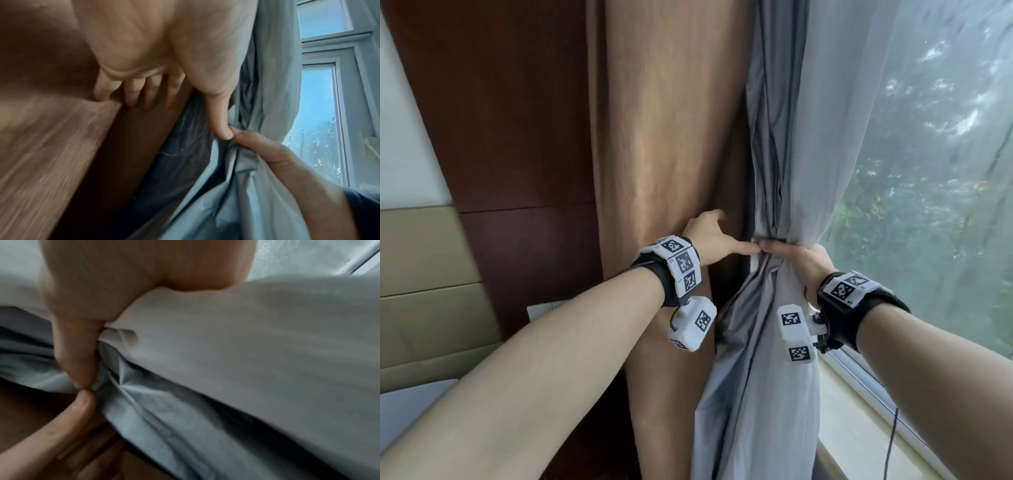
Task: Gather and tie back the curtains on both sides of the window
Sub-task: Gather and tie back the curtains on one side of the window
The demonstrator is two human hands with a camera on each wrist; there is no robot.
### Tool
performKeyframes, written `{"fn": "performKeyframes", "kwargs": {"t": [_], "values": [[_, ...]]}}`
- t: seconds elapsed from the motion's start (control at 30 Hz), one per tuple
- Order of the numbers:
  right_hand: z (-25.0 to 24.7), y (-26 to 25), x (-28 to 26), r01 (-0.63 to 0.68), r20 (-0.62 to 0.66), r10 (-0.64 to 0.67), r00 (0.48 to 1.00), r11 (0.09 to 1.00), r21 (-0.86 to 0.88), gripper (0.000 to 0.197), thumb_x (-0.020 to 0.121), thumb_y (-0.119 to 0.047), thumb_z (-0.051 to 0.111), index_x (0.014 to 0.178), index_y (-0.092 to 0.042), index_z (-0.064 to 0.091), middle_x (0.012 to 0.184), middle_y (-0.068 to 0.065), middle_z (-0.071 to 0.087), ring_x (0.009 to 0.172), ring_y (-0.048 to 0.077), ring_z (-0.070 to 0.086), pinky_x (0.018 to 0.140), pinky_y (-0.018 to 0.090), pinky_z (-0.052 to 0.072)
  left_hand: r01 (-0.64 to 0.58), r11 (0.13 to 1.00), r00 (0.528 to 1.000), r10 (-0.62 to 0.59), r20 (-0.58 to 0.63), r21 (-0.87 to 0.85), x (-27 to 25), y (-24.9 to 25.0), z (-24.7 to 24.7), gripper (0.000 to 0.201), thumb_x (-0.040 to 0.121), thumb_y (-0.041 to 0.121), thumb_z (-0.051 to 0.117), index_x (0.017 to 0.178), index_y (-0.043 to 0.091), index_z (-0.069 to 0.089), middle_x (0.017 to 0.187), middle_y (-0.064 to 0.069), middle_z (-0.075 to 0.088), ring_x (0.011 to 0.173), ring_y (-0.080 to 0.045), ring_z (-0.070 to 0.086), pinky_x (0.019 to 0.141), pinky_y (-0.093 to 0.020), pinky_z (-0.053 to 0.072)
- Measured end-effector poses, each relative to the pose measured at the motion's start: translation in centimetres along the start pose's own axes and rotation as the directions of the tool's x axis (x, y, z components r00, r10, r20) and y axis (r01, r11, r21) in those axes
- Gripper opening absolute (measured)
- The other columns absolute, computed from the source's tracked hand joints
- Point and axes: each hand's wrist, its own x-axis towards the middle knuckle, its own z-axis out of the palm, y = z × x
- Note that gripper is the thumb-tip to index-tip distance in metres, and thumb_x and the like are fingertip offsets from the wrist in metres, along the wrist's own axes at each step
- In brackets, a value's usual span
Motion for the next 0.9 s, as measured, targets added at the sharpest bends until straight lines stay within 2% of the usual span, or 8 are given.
{"fn": "performKeyframes", "kwargs": {"t": [0.23, 0.37, 0.43, 0.53, 0.67, 0.8, 0.83, 0.9], "values": [[-0.1, -0.3, 0.5, -0.042, 0.070, 0.040, 0.997, 0.999, 0.019, 0.059, 0.060, -0.023, 0.096, 0.114, -0.009, 0.075, 0.102, 0.008, 0.082, 0.098, 0.030, 0.078, 0.099, 0.050, 0.059, 0.033, 0.991, 0.997, -0.042, -0.070, -0.130, 1.4, -0.4, 1.4, 0.136, 0.038, 0.072, 0.087, 0.153, 0.017, 0.037, 0.145, -0.004, 0.058, 0.132, -0.025, 0.057, 0.112, -0.043, 0.047], [-0.4, -0.5, 0.7, -0.102, 0.097, 0.097, 0.991, 0.994, 0.045, 0.052, 0.069, -0.017, 0.091, 0.117, -0.004, 0.074, 0.105, 0.015, 0.080, 0.099, 0.035, 0.078, 0.099, 0.054, 0.058, -0.002, 0.988, 0.998, -0.007, -0.056, -0.155, 2.4, -1.0, 2.2, 0.131, 0.037, 0.076, 0.087, 0.150, 0.023, 0.049, 0.145, 0.001, 0.061, 0.133, -0.018, 0.057, 0.113, -0.040, 0.047], [-0.6, -0.5, 0.8, -0.109, 0.119, 0.102, 0.988, 0.993, 0.051, 0.043, 0.077, -0.016, 0.088, 0.117, -0.005, 0.075, 0.107, 0.015, 0.080, 0.101, 0.035, 0.077, 0.100, 0.054, 0.058, 0.004, 0.983, 1.000, -0.009, -0.025, -0.184, 1.9, -0.4, 1.7, 0.108, 0.046, 0.065, 0.092, 0.139, 0.021, 0.061, 0.134, 0.003, 0.068, 0.125, -0.016, 0.063, 0.106, -0.040, 0.054], [-0.4, -0.2, 1.3, -0.082, 0.079, 0.079, 0.994, 0.996, 0.033, 0.044, 0.073, -0.020, 0.089, 0.114, -0.009, 0.076, 0.106, 0.013, 0.081, 0.099, 0.034, 0.077, 0.098, 0.051, 0.059, 0.014, 0.968, 0.997, 0.006, 0.078, -0.252, 1.6, 0.4, 1.3, 0.069, 0.067, 0.026, 0.097, 0.129, 0.013, 0.068, 0.117, 0.000, 0.072, 0.112, -0.017, 0.068, 0.095, -0.039, 0.060], [0.0, 0.0, 1.7, -0.042, -0.060, 0.042, 0.997, 0.999, 0.003, 0.018, 0.085, -0.014, 0.080, 0.101, -0.011, 0.074, 0.097, 0.013, 0.079, 0.088, 0.033, 0.075, 0.080, 0.040, 0.061, 0.008, 0.959, 0.994, 0.024, 0.110, -0.283, 1.5, 0.6, 1.3, 0.077, 0.071, 0.003, 0.092, 0.140, 0.005, 0.059, 0.129, -0.006, 0.067, 0.126, -0.019, 0.060, 0.106, -0.026, 0.047], [0.2, -0.2, 1.6, -0.053, -0.066, 0.054, 0.996, 0.999, 0.014, 0.021, 0.084, -0.019, 0.073, 0.103, -0.008, 0.074, 0.080, 0.007, 0.073, 0.069, 0.023, 0.069, 0.061, 0.027, 0.053, 0.049, 0.949, 0.987, 0.001, 0.158, -0.311, 1.4, 1.1, 1.6, 0.088, 0.081, -0.004, 0.079, 0.158, 0.009, 0.037, 0.151, -0.010, 0.052, 0.145, -0.021, 0.044, 0.110, -0.023, 0.036], [0.2, -0.3, 1.4, -0.049, -0.031, 0.051, 0.998, 0.997, 0.062, 0.031, 0.079, -0.023, 0.075, 0.106, -0.008, 0.075, 0.082, 0.008, 0.075, 0.070, 0.021, 0.071, 0.064, 0.025, 0.054, 0.064, 0.944, 0.984, -0.006, 0.176, -0.325, 1.3, 1.3, 1.7, 0.090, 0.082, -0.007, 0.077, 0.159, 0.010, 0.034, 0.154, -0.009, 0.050, 0.146, -0.022, 0.042, 0.113, -0.025, 0.035], [0.2, -0.4, 1.2, -0.027, 0.053, 0.020, 0.998, 0.992, 0.121, 0.048, 0.072, -0.028, 0.079, 0.117, -0.011, 0.075, 0.103, 0.009, 0.080, 0.092, 0.022, 0.075, 0.088, 0.033, 0.058, 0.098, 0.929, 0.979, -0.027, 0.200, -0.356, 1.3, 1.3, 1.9, 0.093, 0.080, -0.012, 0.073, 0.160, 0.010, 0.032, 0.151, -0.008, 0.052, 0.143, -0.023, 0.045, 0.114, -0.027, 0.036]]}}
